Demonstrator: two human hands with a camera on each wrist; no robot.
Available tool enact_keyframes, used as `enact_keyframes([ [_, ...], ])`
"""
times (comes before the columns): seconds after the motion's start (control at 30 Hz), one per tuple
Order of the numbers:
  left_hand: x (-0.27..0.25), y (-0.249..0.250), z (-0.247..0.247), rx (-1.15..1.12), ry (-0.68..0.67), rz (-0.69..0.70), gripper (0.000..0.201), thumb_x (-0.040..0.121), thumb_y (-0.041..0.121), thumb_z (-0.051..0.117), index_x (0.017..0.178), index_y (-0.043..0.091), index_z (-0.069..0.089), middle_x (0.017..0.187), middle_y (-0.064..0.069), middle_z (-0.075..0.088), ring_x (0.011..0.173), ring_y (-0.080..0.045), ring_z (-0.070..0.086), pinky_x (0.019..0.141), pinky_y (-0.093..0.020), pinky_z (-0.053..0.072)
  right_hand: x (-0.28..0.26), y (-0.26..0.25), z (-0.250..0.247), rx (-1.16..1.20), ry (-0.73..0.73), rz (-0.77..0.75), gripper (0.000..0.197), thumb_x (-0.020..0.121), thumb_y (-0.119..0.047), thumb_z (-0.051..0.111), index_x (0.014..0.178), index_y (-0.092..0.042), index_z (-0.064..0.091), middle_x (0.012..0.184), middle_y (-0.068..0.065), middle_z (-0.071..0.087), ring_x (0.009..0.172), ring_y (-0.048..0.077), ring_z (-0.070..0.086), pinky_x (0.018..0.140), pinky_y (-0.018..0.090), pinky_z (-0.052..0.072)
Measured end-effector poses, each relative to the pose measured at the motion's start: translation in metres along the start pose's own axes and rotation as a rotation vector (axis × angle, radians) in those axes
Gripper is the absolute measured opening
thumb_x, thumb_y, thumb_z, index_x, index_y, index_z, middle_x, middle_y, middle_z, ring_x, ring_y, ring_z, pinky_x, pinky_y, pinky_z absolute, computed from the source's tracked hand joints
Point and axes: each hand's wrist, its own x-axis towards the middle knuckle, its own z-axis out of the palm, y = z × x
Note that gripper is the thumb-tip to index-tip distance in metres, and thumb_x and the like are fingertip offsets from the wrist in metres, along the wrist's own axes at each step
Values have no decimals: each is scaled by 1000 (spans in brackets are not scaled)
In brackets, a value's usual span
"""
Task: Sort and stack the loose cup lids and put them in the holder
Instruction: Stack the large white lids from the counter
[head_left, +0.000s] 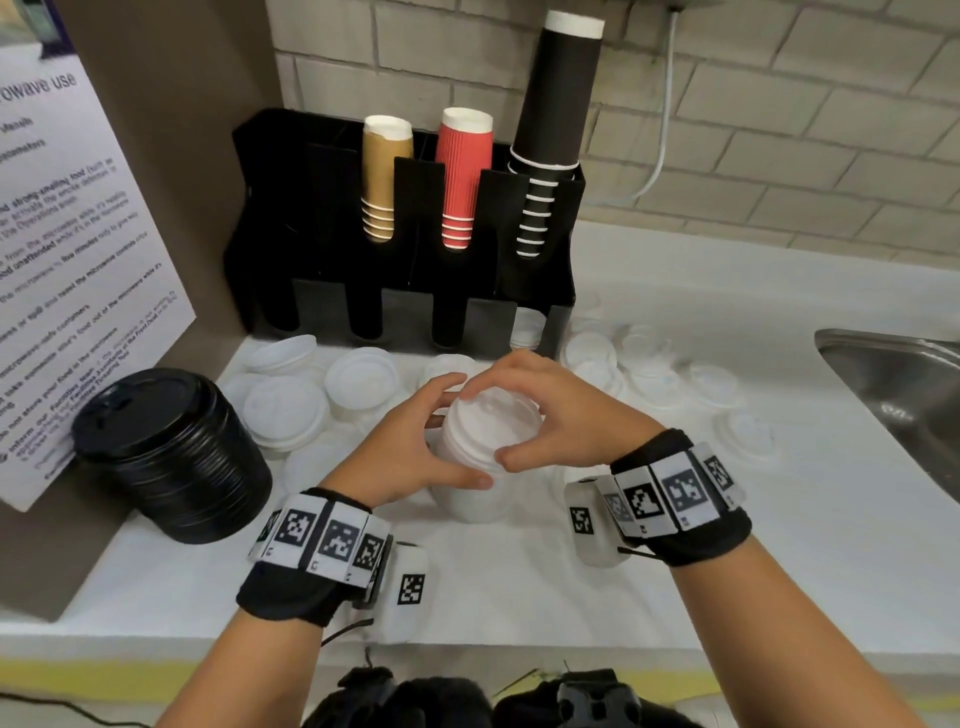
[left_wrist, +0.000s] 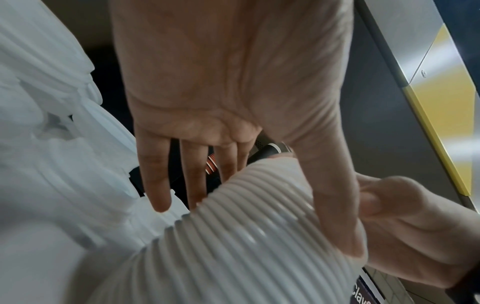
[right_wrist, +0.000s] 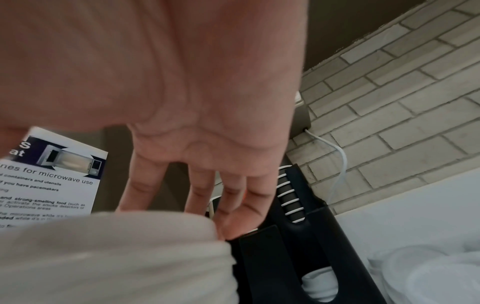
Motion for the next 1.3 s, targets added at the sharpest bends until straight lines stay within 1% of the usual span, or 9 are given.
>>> enact_keyframes([
  [0.27,0,6,3,-32,-1,71,89,60,20,93,131,46,47,121,28,57,110,7,55,82,-11,48,-3,7,1,62,28,17,58,69,-27,82,119,-36,53,120,-8,46,109,3,44,78,2,34],
  [0.37,0,7,2,-14,2,45,87,61,22,91,131,47,47,121,29,55,115,3,53,90,-18,47,-6,31,-20,156,184,74,41,76,-31,78,111,-33,58,110,-18,53,97,-4,50,79,8,39],
  [0.47,-1,8,2,-2,-2,21,85,62,21,91,131,46,47,125,26,52,120,-2,50,98,-28,46,-7,85,-56,43,295,482,27,86,-32,68,110,-21,61,108,-3,58,94,13,55,78,23,40],
  [0.53,-1,10,2,-1,-4,15,85,62,20,91,129,46,47,126,24,52,121,-5,49,100,-31,47,-11,124,-71,-169,151,773,34,89,-35,63,119,-19,58,123,11,55,108,28,55,88,30,42],
  [0.63,-2,12,1,9,0,4,85,62,21,91,130,46,47,127,23,53,121,-4,49,101,-35,47,-17,157,-72,-370,5,957,42,88,-43,61,127,-29,52,137,15,42,123,37,45,103,41,39],
  [0.77,-3,13,0,25,2,-6,85,61,21,91,130,46,48,128,19,53,121,-6,49,103,-39,46,-21,167,-61,-458,-15,985,49,83,-48,65,125,-29,51,137,14,34,128,39,34,103,44,34],
  [0.9,-3,15,0,33,-2,-7,85,61,21,91,130,44,48,129,19,53,122,-6,48,103,-40,46,-21,164,-61,-468,-60,933,43,82,-52,66,111,-20,62,124,11,40,121,35,41,102,37,37],
  [1.07,-3,15,-1,31,-5,-13,86,62,20,91,133,41,47,130,16,53,123,-10,49,103,-42,46,-22,165,-57,-408,-65,876,34,84,-42,67,95,-14,53,107,8,55,90,20,46,77,25,37],
  [1.3,-3,12,1,13,-12,2,88,62,20,91,134,43,45,130,19,52,123,-7,48,103,-34,45,-33,146,-75,-273,58,936,43,85,-41,62,114,-26,35,111,7,39,91,30,51,75,36,41],
])
